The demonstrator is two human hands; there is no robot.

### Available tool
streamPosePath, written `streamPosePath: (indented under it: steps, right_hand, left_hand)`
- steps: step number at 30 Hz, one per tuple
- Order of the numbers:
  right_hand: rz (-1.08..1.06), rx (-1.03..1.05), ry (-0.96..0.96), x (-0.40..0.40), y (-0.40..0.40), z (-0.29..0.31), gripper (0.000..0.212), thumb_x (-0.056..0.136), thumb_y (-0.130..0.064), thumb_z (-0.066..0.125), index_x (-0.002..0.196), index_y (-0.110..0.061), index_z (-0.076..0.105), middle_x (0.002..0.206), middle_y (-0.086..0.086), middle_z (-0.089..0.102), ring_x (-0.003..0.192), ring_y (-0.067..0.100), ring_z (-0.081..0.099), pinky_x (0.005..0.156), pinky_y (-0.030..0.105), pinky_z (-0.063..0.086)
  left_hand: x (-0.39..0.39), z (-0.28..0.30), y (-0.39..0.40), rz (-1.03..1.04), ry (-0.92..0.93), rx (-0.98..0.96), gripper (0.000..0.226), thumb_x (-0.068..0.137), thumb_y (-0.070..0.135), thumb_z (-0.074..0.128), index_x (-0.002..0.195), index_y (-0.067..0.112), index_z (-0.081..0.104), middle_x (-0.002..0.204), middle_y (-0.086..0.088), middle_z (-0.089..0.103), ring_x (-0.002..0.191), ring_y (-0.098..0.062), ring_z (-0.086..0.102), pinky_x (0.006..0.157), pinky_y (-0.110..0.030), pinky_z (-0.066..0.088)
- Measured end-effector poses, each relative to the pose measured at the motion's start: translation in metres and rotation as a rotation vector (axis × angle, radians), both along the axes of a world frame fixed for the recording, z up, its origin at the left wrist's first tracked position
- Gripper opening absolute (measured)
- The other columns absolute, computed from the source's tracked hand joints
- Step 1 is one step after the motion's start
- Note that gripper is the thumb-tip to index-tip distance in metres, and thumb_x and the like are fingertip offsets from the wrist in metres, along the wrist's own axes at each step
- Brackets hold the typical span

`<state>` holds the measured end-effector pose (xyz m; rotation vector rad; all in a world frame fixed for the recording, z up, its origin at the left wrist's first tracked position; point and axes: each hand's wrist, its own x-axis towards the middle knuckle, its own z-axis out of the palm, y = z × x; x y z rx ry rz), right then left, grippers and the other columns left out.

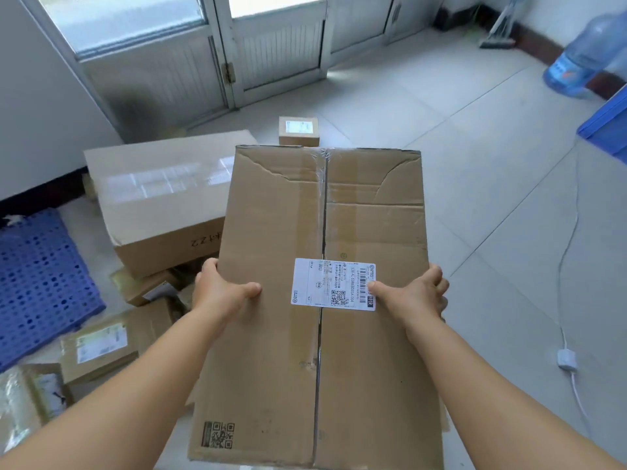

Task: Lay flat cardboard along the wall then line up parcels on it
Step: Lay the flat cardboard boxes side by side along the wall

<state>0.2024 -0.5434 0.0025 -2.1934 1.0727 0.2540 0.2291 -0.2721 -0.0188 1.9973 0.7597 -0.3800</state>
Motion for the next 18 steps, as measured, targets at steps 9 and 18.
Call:
streamPosePath:
  steps: [9, 18]
  right_hand:
    - [0.118, 0.04, -0.13, -0.008, 0.047, 0.129, 0.103, 0.065, -0.042, 0.083, 0.139, -0.011, 0.019, 0.14, 0.008, 0.027, 0.127, 0.034, 0.032, 0.1, 0.051, 0.037]
    - [0.352, 0.069, -0.208, -0.039, 0.088, 0.21, 0.102, 0.066, -0.044, 0.083, 0.138, -0.01, 0.02, 0.139, 0.008, 0.028, 0.128, 0.034, 0.031, 0.099, 0.052, 0.038]
  left_hand:
    - [-0.034, 0.131, 0.048, 0.122, -0.136, 0.026, 0.082, 0.05, 0.033, 0.084, 0.123, 0.018, 0.048, 0.124, -0.005, 0.052, 0.108, -0.028, 0.057, 0.093, -0.046, 0.05]
    - [-0.126, 0.213, 0.085, 0.296, -0.213, 0.074, 0.08, 0.066, 0.026, 0.083, 0.133, 0.017, 0.041, 0.13, -0.005, 0.045, 0.113, -0.029, 0.051, 0.095, -0.046, 0.046]
